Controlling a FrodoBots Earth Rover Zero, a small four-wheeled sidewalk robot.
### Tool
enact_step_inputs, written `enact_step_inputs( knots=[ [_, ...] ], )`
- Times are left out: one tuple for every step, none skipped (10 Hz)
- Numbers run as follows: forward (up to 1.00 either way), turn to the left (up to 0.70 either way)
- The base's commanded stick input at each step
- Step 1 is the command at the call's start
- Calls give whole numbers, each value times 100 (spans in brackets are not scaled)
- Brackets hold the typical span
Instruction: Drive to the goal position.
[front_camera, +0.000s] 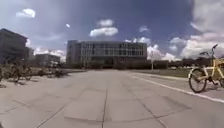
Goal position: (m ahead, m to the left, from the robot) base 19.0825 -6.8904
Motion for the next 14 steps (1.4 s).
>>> enact_step_inputs(
  knots=[
    [100, 0],
    [100, 0],
    [100, 0],
    [100, 0],
    [100, 0],
    [100, 0],
    [100, 0],
    [100, 0],
    [100, 0],
    [100, 0],
    [100, 0],
    [100, 0],
    [100, 0],
    [100, 0]
  ],
)
